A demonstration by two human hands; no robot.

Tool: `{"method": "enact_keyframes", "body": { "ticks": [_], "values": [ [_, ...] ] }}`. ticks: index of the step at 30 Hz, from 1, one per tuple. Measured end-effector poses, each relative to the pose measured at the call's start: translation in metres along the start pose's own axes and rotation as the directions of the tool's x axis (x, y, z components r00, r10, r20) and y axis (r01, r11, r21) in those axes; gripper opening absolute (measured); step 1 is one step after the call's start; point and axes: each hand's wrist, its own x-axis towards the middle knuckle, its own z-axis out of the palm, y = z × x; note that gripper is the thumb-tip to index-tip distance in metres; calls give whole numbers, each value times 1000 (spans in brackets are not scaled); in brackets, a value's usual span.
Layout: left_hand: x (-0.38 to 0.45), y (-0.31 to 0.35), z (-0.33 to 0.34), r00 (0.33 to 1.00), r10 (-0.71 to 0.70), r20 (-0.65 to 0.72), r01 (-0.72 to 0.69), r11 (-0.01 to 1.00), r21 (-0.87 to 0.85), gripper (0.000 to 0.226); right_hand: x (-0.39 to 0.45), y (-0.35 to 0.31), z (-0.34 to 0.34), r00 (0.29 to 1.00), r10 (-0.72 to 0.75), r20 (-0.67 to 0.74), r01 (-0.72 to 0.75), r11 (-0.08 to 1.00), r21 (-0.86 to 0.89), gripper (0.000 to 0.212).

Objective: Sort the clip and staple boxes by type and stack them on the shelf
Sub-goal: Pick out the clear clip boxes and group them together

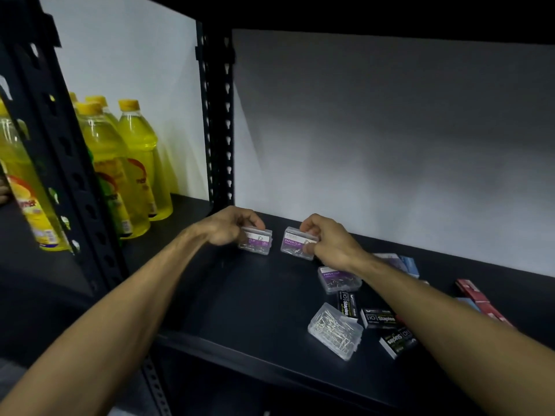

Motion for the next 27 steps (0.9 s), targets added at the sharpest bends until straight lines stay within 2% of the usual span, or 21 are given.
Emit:
{"method": "enact_keyframes", "body": {
  "ticks": [27],
  "values": [
    [2,-8,3,999,21,-34,-21,1000,8,38,6,2,19,999,-29,-29,28,998,-51,39]
  ]
}}
